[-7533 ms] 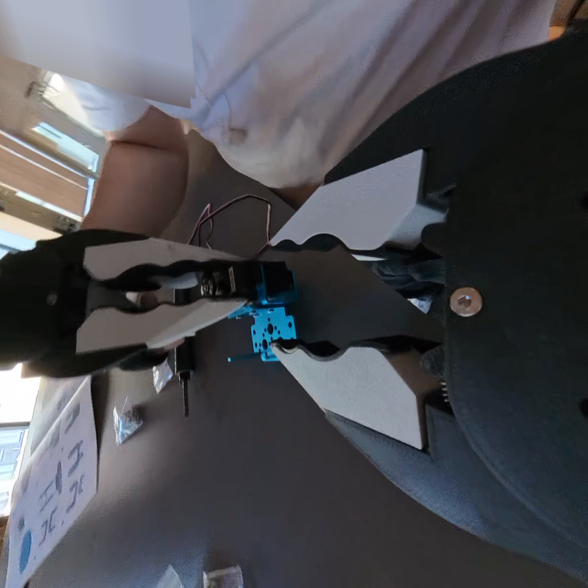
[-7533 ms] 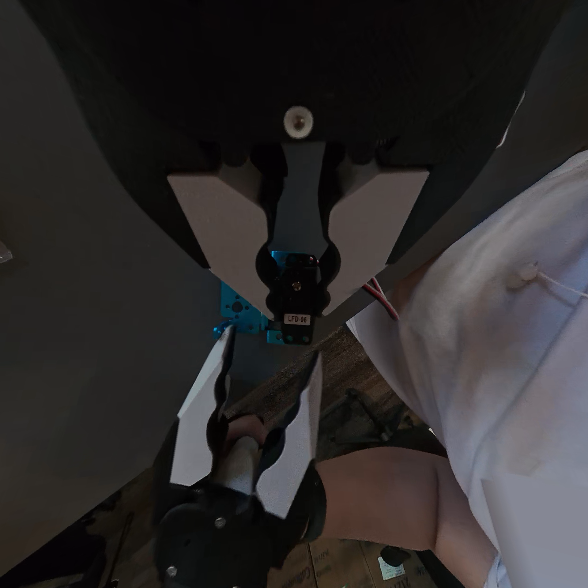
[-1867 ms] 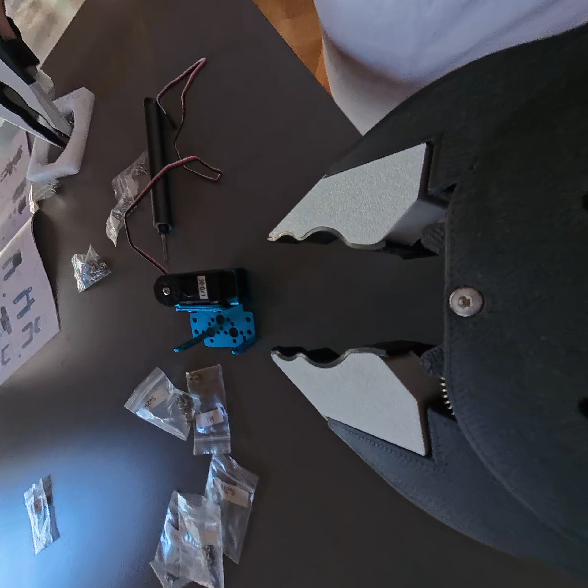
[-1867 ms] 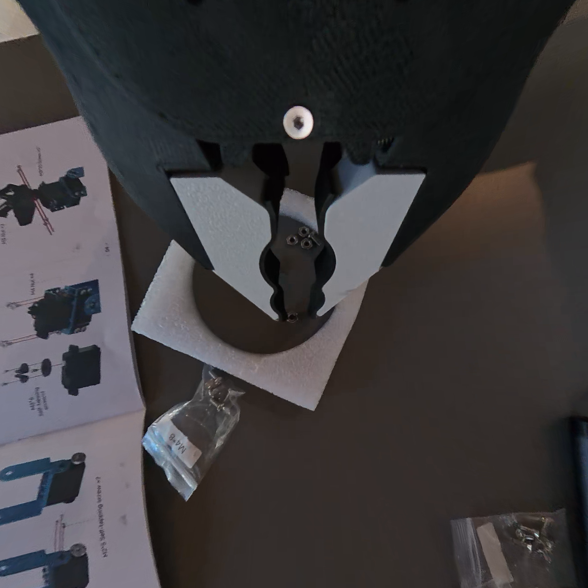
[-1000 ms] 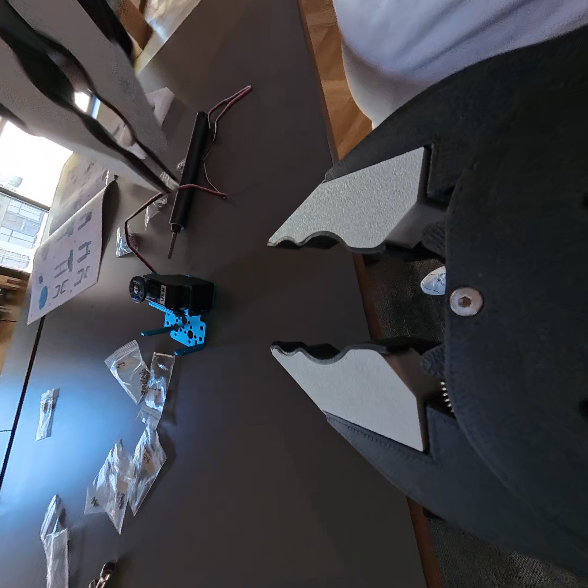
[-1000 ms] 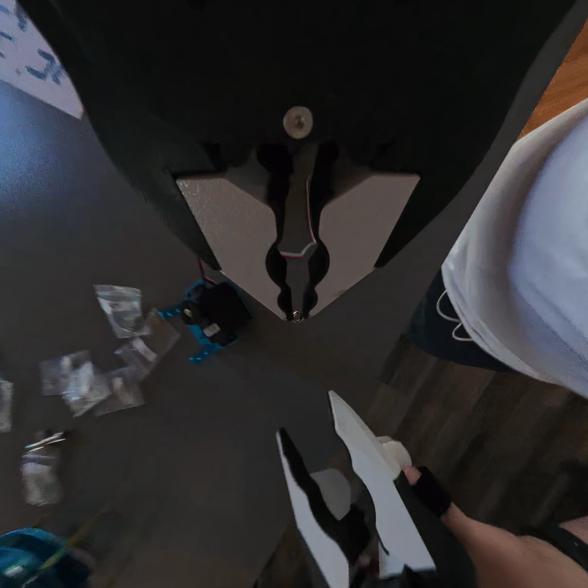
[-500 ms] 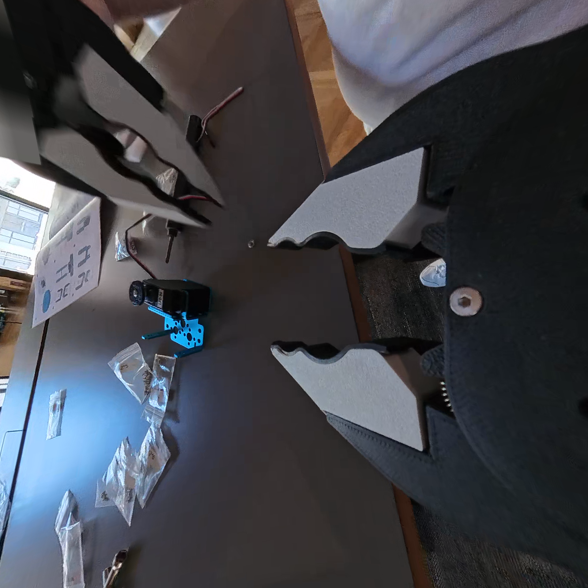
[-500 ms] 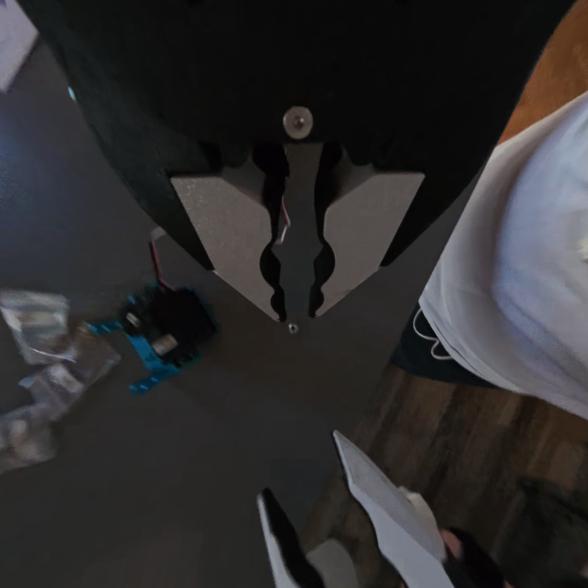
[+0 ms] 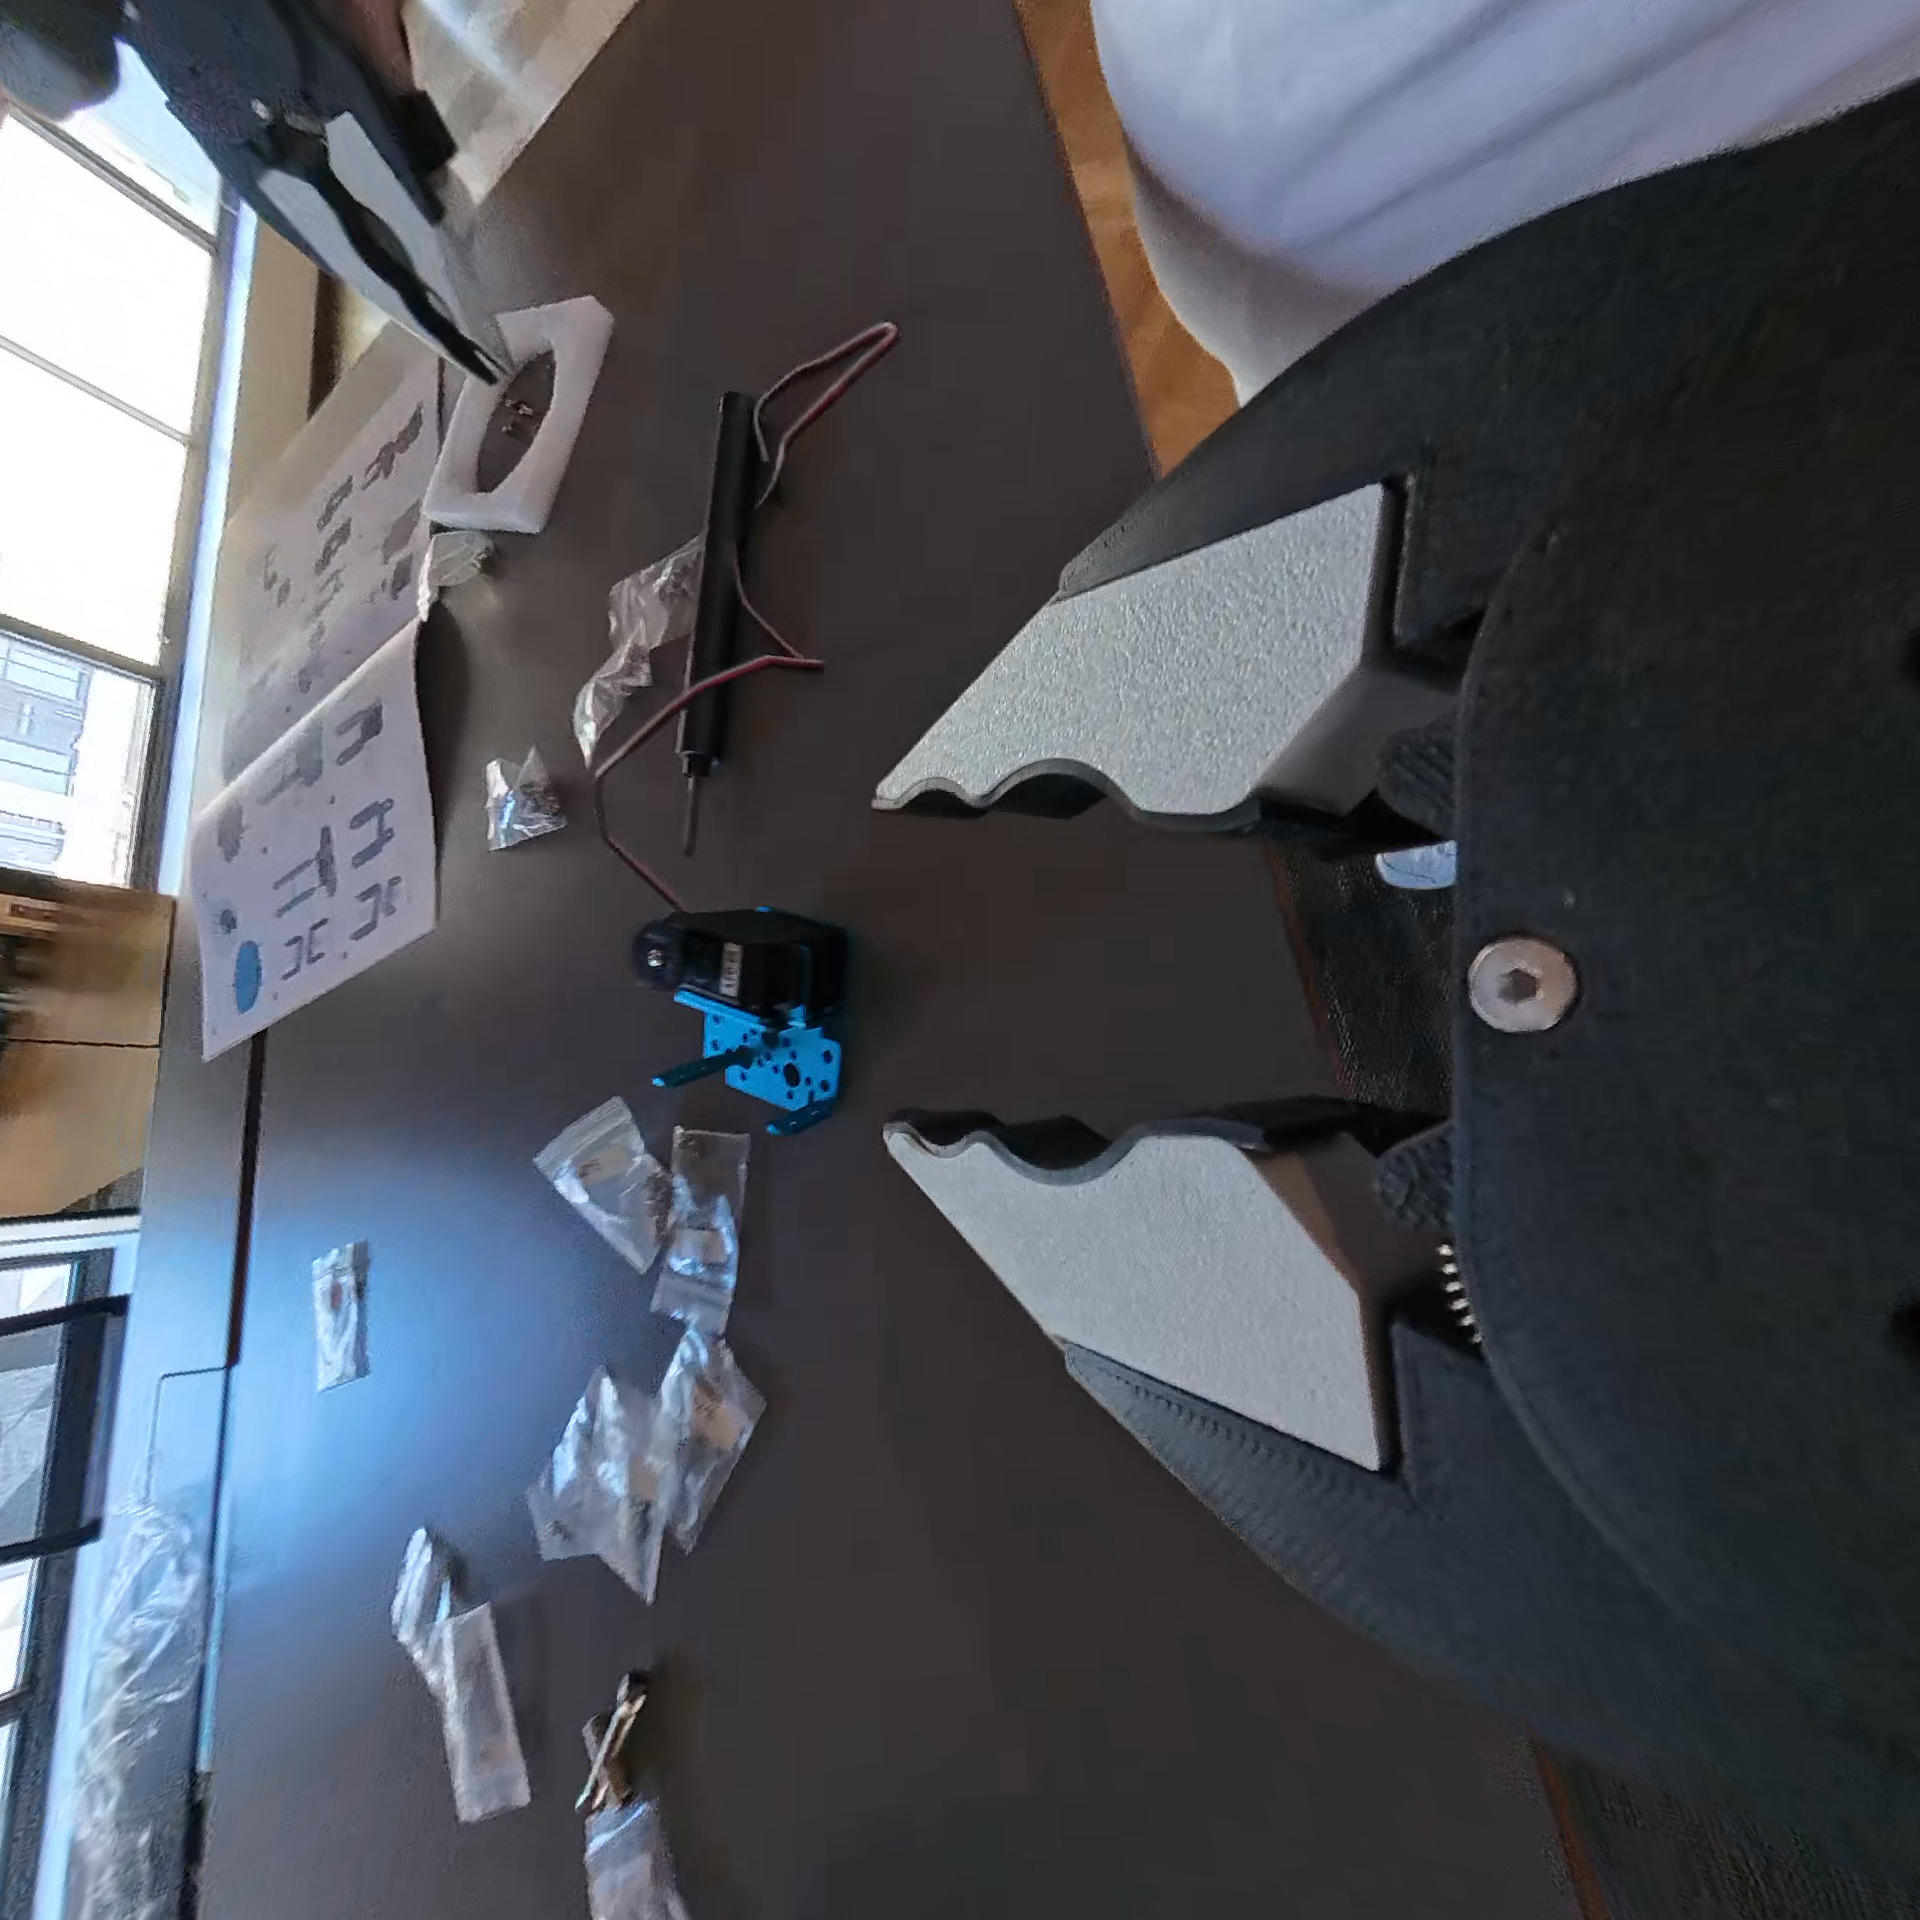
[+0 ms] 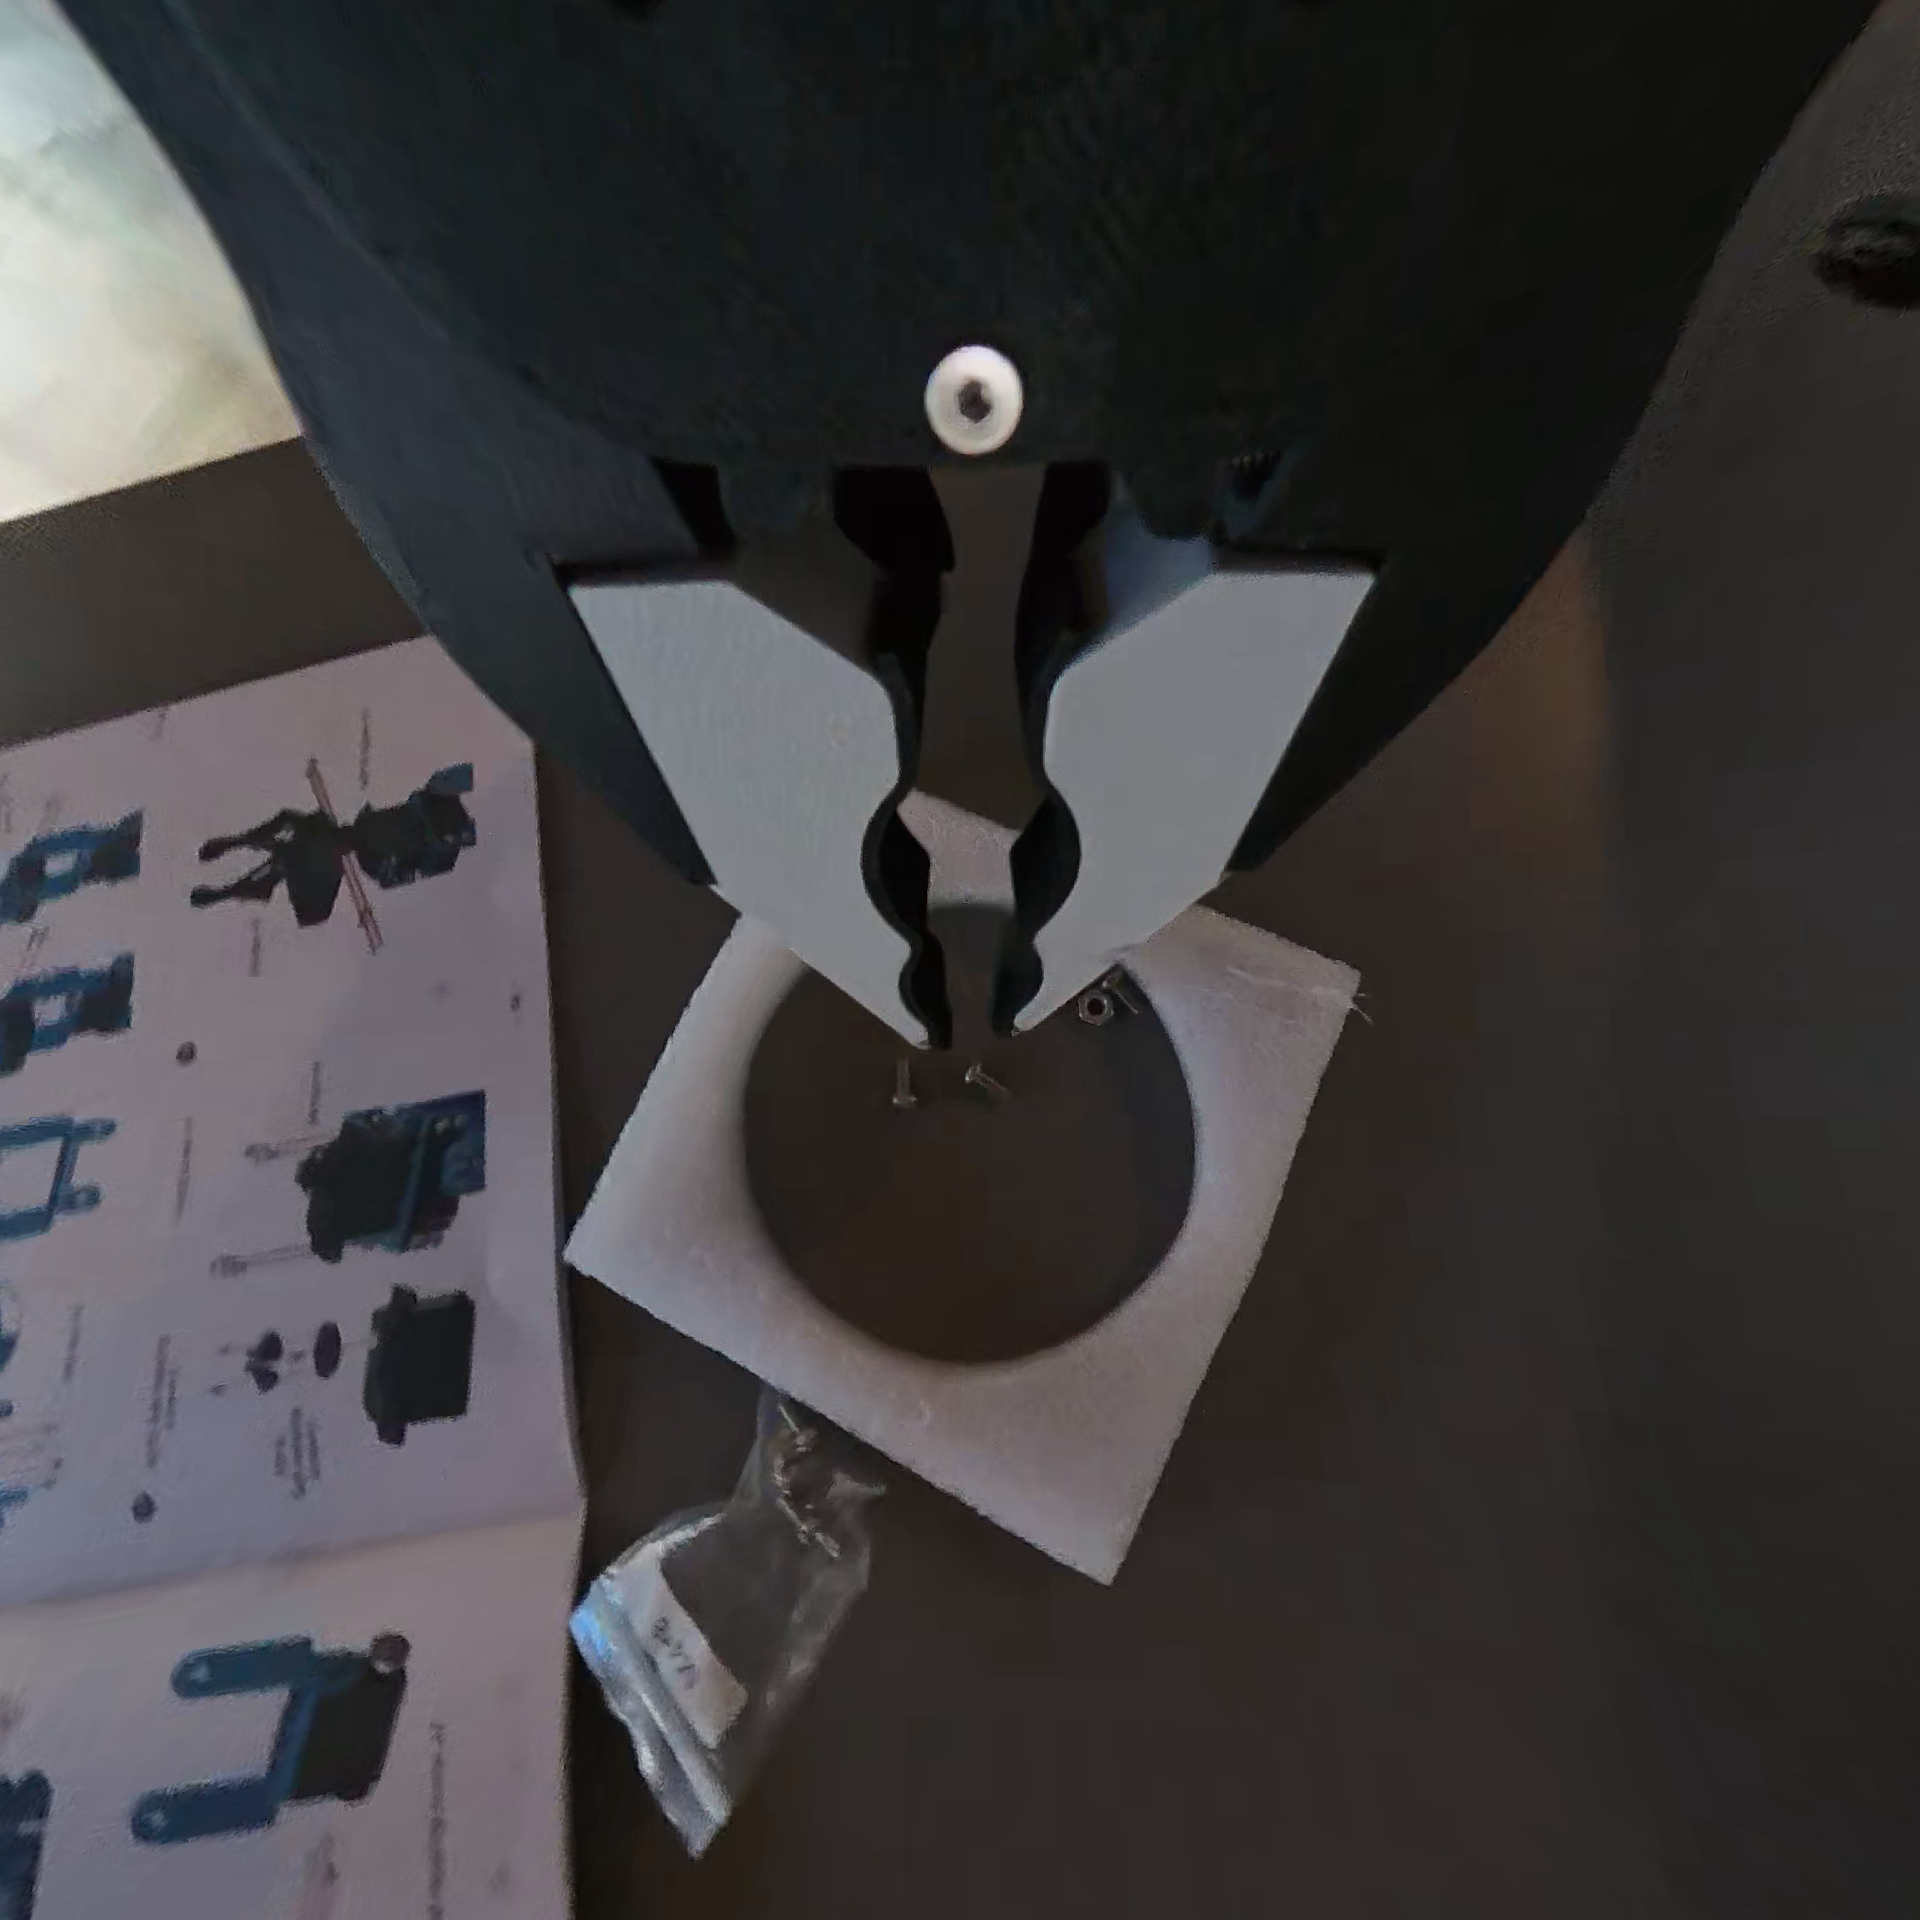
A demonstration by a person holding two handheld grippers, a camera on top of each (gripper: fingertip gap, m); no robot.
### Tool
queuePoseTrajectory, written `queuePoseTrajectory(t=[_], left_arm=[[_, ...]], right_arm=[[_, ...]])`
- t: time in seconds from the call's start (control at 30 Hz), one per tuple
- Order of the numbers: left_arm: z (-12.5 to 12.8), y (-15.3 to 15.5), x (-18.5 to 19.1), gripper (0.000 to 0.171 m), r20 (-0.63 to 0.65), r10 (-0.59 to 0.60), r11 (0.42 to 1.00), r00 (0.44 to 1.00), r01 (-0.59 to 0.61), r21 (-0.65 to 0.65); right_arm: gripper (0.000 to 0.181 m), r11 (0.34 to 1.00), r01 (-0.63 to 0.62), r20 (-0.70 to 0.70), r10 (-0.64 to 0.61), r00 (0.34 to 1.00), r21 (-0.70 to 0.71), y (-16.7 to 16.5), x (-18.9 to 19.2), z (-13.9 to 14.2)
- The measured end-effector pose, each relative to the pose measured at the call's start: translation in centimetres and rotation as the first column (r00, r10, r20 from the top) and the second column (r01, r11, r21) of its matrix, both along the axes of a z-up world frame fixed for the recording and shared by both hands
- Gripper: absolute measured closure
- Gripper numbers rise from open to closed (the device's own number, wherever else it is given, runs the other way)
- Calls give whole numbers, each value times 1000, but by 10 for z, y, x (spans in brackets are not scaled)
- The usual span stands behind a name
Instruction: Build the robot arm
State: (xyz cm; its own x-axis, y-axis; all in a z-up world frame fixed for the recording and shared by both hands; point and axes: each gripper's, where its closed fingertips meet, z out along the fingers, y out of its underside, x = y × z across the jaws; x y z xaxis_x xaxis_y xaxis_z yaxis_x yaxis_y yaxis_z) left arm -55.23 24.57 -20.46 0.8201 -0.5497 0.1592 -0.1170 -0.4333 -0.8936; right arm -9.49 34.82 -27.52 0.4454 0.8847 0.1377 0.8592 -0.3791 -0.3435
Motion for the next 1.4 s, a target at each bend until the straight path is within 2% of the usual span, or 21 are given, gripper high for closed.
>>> queuePoseTrajectory(t=[0.07, 0.2, 0.33, 0.5, 0.6, 0.7, 0.77, 0.87, 0.97, 1.03, 1.17, 1.3, 1.4], left_arm=[[8, 6, -1, 114, -30, 10, 1000, 1000, -9, 9], [16, 9, 3, 114, -74, 17, 1000, 997, -16, 13], [10, 6, 5, 114, -124, 27, 1000, 992, -29, -9], [1, -3, 6, 113, -150, 37, 998, 988, -42, -35], [-2, -7, 7, 114, -136, 41, 998, 990, -47, -43], [-2, -13, 19, 120, -42, 3, 998, 999, -5, -62], [-2, -15, 33, 128, 62, -38, 996, 997, 43, -82], [-4, -14, 49, 136, 202, -97, 988, 975, 119, -101], [-12, -5, 49, 138, 271, -106, 984, 957, 140, -109], [-23, 6, 41, 138, 262, -82, 986, 962, 116, -118], [-49, 24, 28, 132, 115, -65, 990, 991, 78, -114], [-58, 35, 29, 129, 18, -110, 992, 994, 111, -65], [-62, 39, 33, 129, -1, -174, 983, 985, 174, -59]], right_arm=[[171, 996, -93, -1, 93, 996, 10, 0, -4, -5], [171, 989, -141, -43, 139, 989, -44, 3, -3, -10], [167, 984, -154, -118, 143, 983, -93, 2, -7, -14], [174, 984, -137, -187, 114, 976, -114, 2, -11, -15], [175, 987, -145, -208, 129, 969, -63, 2, -17, -9], [175, 974, -200, -272, 221, 937, 103, -3, -55, 24], [175, 925, -281, -275, 349, 896, 257, -13, -102, 54], [175, 798, -392, -276, 547, 790, 458, -37, -193, 97], [175, 666, -470, -248, 693, 677, 580, -55, -281, 120], [175, 588, -520, -177, 750, 637, 620, -56, -327, 119], [174, 450, -644, 10, 815, 579, 619, -52, -389, 94], [175, 360, -735, 129, 847, 516, 575, -56, -415, 67], [175, 307, -781, 227, 842, 489, 543, -56, -422, 51]])
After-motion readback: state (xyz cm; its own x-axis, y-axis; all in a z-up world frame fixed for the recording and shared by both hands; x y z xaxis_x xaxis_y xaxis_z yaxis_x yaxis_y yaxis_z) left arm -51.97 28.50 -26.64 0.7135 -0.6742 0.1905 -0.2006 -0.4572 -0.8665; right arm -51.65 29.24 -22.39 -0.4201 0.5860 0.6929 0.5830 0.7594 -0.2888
